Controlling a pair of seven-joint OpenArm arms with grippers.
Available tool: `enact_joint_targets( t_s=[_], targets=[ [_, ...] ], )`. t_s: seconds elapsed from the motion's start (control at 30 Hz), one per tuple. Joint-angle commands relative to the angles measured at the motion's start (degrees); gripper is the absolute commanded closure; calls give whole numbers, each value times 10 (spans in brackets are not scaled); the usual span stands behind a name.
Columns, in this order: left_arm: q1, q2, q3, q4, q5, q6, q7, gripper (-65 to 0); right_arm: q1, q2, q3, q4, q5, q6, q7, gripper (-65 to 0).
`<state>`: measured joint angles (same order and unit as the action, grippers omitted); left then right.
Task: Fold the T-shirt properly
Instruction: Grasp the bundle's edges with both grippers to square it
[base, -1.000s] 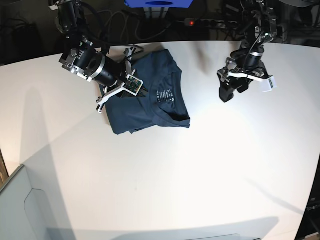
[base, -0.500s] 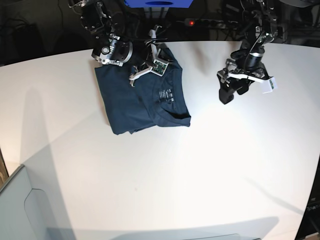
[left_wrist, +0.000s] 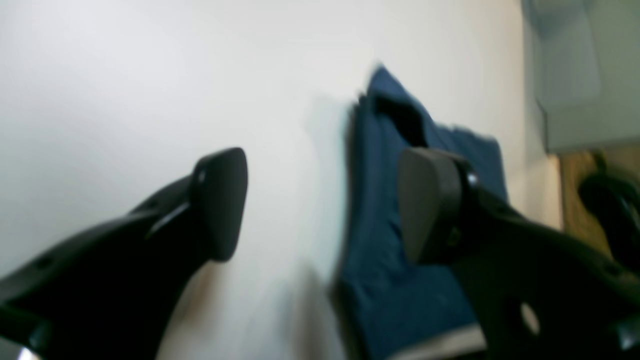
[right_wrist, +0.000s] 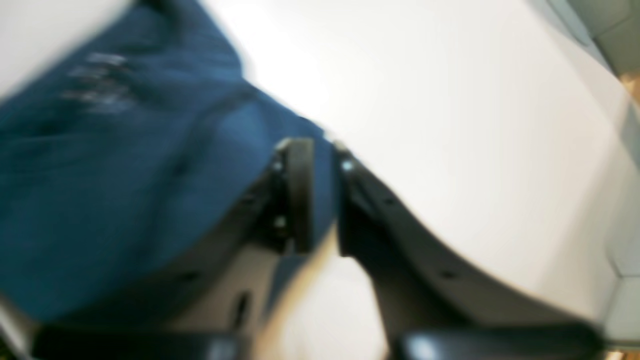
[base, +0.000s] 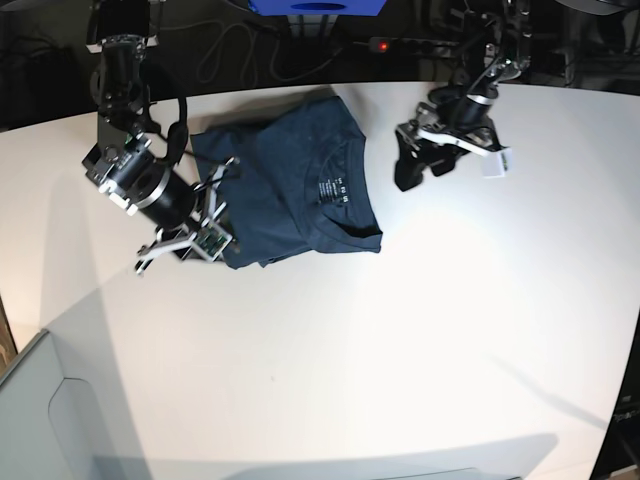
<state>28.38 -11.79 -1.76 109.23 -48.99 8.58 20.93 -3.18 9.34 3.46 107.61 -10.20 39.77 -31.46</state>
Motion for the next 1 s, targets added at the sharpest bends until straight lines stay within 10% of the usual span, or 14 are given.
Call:
enact_joint_targets(
  t_s=[0.0, 0.2, 0.97],
  targets=[
    [-3, -2, 11, 13, -6, -4, -12, -451, 16, 4, 9, 3, 8, 2, 4, -180],
    [-46, 8, 80, -9, -5, -4, -12, -447, 70, 4, 10, -40, 8, 2, 1, -342],
    [-136, 14, 167, -154, -5, -4, -12, -318, 183, 8, -90, -254, 7, 2, 0, -353]
  ],
)
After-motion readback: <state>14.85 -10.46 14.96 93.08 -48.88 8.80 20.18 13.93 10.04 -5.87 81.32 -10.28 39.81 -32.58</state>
